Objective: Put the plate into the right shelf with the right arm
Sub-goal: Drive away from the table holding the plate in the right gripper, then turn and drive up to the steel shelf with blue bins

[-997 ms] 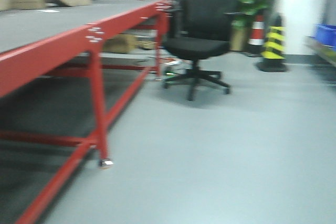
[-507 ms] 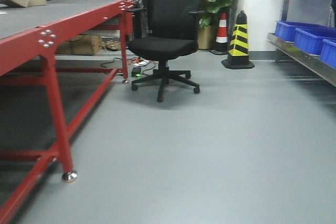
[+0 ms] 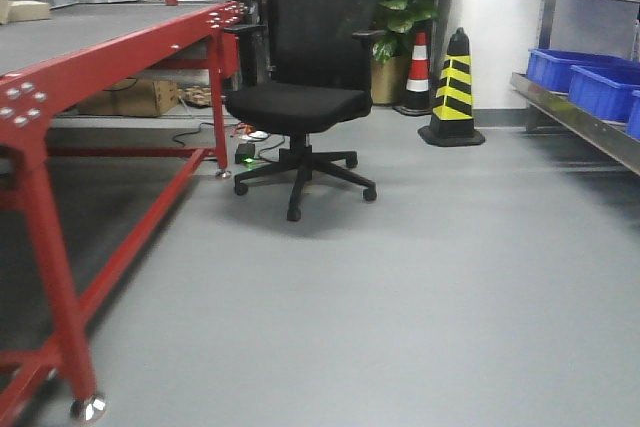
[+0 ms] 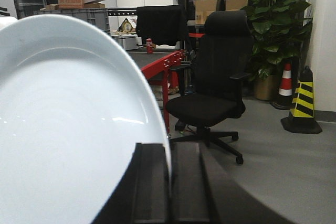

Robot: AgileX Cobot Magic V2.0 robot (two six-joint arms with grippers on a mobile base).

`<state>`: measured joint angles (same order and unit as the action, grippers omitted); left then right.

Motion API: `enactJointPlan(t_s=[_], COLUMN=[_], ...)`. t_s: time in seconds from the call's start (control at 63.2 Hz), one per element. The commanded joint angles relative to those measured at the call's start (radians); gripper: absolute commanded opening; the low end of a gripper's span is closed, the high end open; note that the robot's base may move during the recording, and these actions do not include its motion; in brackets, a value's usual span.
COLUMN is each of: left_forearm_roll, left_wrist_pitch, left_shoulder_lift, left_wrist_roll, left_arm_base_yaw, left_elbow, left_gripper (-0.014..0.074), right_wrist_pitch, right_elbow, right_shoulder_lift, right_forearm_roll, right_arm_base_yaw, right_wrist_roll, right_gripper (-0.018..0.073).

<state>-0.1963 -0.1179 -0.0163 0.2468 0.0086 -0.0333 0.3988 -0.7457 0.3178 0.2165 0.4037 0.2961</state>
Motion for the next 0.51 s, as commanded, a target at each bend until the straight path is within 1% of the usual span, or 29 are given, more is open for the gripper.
enactJointPlan(t_s=[0.0, 0.491], left_forearm_roll=[-0.004, -0.004], left_wrist_pitch=[0.085, 0.085], left_shoulder_lift=[-0.011, -0.011], left_wrist_roll=[-0.002, -0.002], left_arm_base_yaw=[-0.002, -0.002], left_elbow=[-0.008, -0.008], left_gripper=[-0.0047, -0.0047], right_wrist_pitch=[-0.096, -0.096], right_elbow=[-0.03, -0.03], right_shoulder_lift=[0.015, 0.015], right_forearm_roll=[0.015, 0.015], right_arm_base_yaw=[-0.005, -0.005], right_wrist_roll=[-0.006, -0.006], right_gripper=[0.0054, 0.0054])
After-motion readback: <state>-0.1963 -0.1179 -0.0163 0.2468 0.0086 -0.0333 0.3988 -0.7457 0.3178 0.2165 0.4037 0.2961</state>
